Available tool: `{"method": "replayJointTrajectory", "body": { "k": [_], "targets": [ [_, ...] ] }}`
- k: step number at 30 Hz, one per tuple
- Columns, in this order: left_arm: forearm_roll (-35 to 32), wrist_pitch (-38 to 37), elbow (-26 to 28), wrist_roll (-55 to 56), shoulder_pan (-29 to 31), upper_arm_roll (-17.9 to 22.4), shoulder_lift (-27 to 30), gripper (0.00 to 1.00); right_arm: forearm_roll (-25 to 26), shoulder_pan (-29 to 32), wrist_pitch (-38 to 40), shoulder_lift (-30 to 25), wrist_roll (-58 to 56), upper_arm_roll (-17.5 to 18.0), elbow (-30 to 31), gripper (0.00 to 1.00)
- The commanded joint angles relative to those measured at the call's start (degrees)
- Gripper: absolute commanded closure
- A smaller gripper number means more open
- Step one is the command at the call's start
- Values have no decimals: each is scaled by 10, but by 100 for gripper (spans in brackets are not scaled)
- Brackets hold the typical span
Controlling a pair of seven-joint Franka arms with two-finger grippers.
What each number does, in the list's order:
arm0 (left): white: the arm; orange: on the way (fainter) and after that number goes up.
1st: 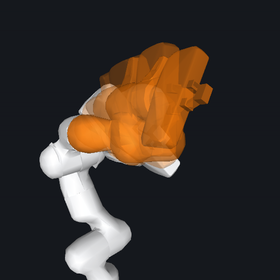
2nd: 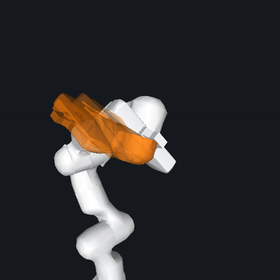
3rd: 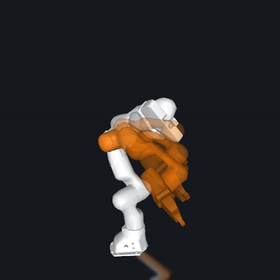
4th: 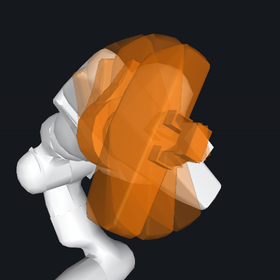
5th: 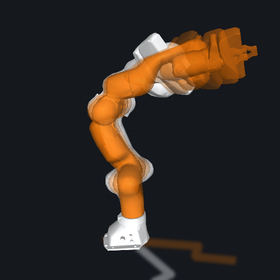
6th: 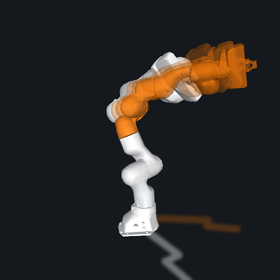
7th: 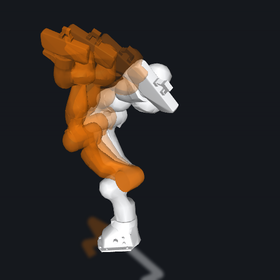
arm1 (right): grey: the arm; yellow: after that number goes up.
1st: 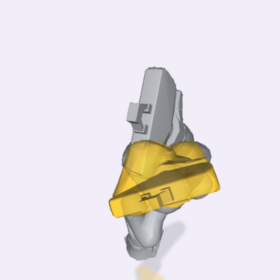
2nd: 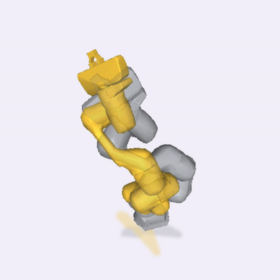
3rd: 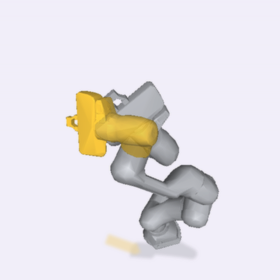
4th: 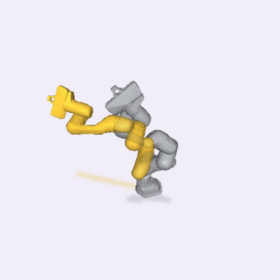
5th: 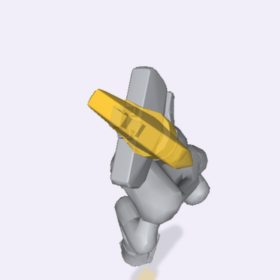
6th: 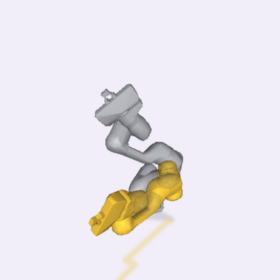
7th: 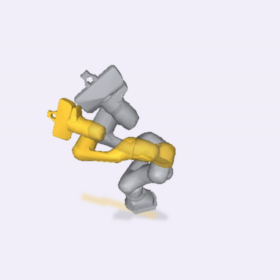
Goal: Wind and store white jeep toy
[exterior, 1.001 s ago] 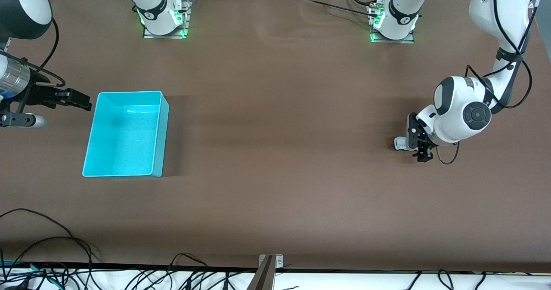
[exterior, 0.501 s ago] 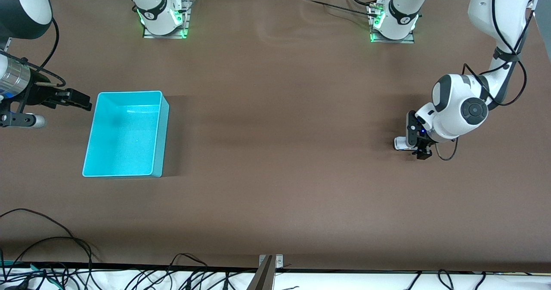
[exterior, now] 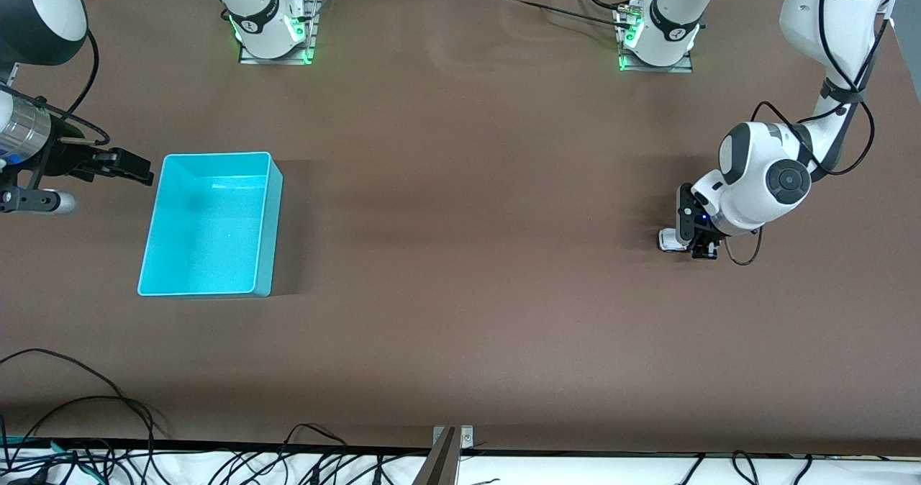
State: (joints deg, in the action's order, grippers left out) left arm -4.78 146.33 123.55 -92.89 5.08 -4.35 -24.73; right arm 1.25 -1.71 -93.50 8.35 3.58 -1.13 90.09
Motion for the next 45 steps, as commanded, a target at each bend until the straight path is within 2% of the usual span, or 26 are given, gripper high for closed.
{"method": "replayJointTrajectory", "body": {
  "k": [1, 2, 4, 11, 23, 30, 45],
  "targets": [
    [-17, 4, 6, -7, 2, -1, 4, 83, -5, 0, 1, -8, -2, 1, 2, 0],
    [-17, 4, 6, -7, 2, -1, 4, 83, -5, 0, 1, -8, -1, 1, 2, 0],
    [-17, 4, 6, -7, 0, -1, 4, 90, -5, 0, 1, -8, -2, 1, 2, 0],
    [-17, 4, 1, -5, 3, -1, -1, 95, -5, 0, 1, -8, -1, 2, 2, 0],
    [-17, 1, -3, -11, 17, 0, -11, 99, -6, -1, 0, -8, -1, 3, 2, 0],
    [-17, -1, -7, -36, 54, 2, -18, 98, -21, -1, -2, -8, -3, 2, 2, 0],
    [-17, -1, -60, -171, 178, 2, -73, 97, -22, 1, -2, -6, -2, 0, 2, 0]
  ]
}}
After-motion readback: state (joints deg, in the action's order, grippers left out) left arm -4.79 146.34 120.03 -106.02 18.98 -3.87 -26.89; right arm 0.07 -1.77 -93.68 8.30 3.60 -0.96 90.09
